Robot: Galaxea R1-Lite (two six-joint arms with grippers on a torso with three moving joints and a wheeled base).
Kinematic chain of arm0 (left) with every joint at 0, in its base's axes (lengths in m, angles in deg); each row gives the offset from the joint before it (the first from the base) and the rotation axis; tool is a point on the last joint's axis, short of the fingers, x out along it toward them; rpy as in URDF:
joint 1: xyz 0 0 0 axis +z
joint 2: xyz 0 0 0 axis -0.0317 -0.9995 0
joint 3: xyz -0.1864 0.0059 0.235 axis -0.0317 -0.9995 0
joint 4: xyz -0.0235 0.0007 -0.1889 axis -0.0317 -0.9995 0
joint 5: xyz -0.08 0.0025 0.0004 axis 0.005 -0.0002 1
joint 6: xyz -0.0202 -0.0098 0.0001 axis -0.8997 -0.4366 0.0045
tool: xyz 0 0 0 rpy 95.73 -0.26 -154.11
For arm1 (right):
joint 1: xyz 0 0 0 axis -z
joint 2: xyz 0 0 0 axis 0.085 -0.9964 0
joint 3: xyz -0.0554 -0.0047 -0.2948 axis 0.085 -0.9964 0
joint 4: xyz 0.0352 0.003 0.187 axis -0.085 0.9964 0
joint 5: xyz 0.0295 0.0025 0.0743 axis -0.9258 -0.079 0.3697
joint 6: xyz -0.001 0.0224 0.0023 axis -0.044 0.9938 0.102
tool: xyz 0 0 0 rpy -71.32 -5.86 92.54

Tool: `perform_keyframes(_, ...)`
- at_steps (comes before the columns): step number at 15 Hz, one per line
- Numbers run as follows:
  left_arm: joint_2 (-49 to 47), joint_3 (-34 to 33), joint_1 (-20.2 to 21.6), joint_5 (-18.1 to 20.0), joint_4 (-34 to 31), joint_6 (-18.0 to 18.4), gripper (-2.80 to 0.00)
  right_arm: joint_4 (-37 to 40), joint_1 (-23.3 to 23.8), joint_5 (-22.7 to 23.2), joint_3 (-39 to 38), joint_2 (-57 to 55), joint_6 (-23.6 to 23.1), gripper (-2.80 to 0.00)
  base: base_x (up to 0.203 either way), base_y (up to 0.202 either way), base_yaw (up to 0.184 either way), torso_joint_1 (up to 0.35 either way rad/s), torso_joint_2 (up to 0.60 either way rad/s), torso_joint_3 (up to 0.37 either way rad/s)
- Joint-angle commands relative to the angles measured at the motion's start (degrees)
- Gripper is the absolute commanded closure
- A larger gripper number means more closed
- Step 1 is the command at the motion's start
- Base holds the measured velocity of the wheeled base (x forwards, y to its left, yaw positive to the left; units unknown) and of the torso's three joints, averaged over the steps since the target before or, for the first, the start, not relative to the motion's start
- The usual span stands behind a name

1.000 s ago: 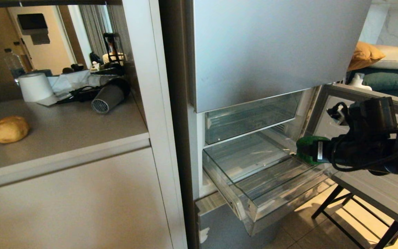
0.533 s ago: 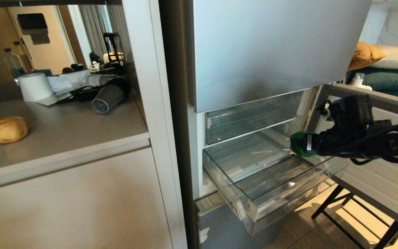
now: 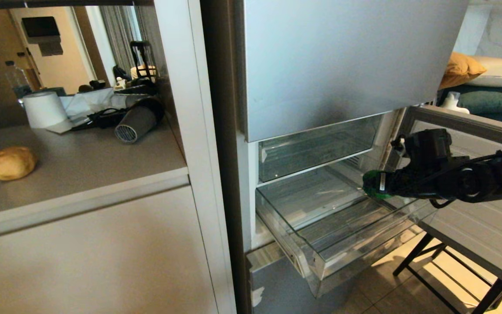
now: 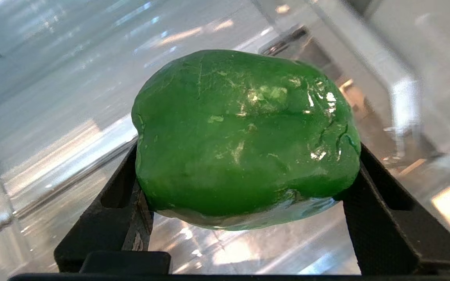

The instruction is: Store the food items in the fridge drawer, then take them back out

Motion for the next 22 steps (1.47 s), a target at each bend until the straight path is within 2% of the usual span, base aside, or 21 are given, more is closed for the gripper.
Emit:
perform_keyframes(1,0.0,-0.18,0.02,-0.01,0.02,-0.01,0.0,-0.1,0.06,0.08,1.19,-3.16,0.31,0.0,0.0,0.0,0.0,0.0,0.0,0.0)
perform_keyframes(4,0.0,-0.18,0.02,-0.01,0.02,-0.01,0.0,0.34,0.08,1.39,5.21,-6.15,2.24,0.0,0.0,0.0,0.0,0.0,0.0,0.0)
perform_keyframes(7,0.0,-0.18,0.02,-0.01,0.02,-0.01,0.0,0.61,0.09,2.47,8.07,-7.63,2.11,0.0,0.0,0.0,0.0,0.0,0.0,0.0)
perform_keyframes(10,0.0,-0.18,0.02,-0.01,0.02,-0.01,0.0,5.26,0.09,2.51,11.23,-8.91,1.08,0.0,0.0,0.0,0.0,0.0,0.0,0.0)
perform_keyframes(13,0.0,-0.18,0.02,-0.01,0.02,-0.01,0.0,7.34,0.51,2.47,12.25,-9.61,-5.79,0.0,0.0,0.0,0.0,0.0,0.0,0.0)
perform_keyframes(19,0.0,-0.18,0.02,-0.01,0.02,-0.01,0.0,7.69,0.88,2.73,12.52,-11.56,-11.31,0.0,0.0,0.0,0.0,0.0,0.0,0.0)
perform_keyframes(22,0.0,-0.18,0.02,-0.01,0.02,-0.01,0.0,9.07,0.88,4.6,14.54,-12.86,-12.99,0.0,0.0,0.0,0.0,0.0,0.0,0.0)
